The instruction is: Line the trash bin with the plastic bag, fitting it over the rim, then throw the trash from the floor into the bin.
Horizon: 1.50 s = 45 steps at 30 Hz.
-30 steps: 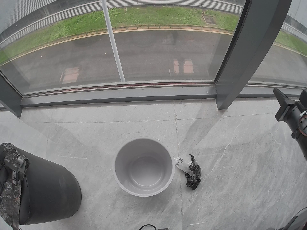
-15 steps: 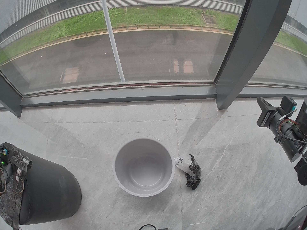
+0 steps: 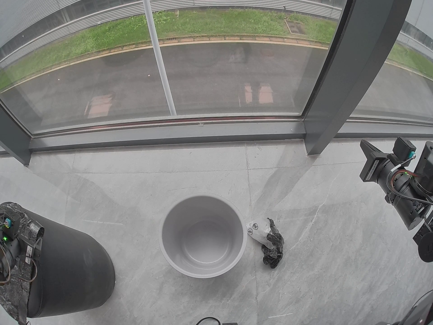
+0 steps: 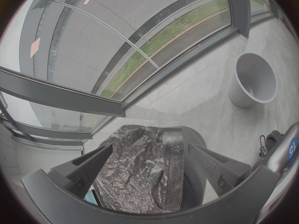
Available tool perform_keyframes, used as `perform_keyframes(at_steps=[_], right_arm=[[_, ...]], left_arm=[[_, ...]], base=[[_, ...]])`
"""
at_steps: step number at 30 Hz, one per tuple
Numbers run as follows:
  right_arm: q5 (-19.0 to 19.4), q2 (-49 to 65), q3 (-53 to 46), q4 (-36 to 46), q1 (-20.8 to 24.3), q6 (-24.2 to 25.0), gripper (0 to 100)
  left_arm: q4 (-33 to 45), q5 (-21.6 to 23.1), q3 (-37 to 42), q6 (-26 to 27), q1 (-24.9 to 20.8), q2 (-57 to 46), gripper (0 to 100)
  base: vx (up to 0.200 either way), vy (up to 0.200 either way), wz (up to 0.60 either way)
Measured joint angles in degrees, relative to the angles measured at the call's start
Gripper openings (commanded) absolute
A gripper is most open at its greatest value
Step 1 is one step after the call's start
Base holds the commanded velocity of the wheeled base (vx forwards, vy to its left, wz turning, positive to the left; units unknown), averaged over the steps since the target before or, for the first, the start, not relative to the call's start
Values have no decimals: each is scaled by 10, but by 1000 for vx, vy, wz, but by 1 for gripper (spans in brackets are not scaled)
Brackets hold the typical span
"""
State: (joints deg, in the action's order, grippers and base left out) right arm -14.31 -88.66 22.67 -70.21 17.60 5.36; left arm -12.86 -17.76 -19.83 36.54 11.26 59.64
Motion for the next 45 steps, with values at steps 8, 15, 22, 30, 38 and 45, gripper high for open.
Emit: perform_keyframes(at_steps=[8, 15, 22, 30, 38, 45], right_arm=[[1, -1, -1, 0, 0, 0, 0], [3, -3, -3, 0, 0, 0, 0], [4, -3, -7, -1, 0, 0, 0], [5, -2, -9, -4, 0, 1, 0], [4, -2, -13, -5, 0, 1, 0], [4, -1, -13, -5, 0, 1, 0]], left_arm=[[-3, 0, 26, 0, -1, -1, 100], [-45, -1, 23, -2, 8, 29, 100], [-112, -4, 22, -2, 26, 71, 100], [-118, -6, 23, -1, 37, 94, 0], [-121, 4, 19, -17, 35, 103, 0], [-121, 65, 10, -89, 33, 106, 0]], base=[[0, 0, 0], [0, 0, 0], [0, 0, 0], [0, 0, 0], [0, 0, 0], [0, 0, 0]])
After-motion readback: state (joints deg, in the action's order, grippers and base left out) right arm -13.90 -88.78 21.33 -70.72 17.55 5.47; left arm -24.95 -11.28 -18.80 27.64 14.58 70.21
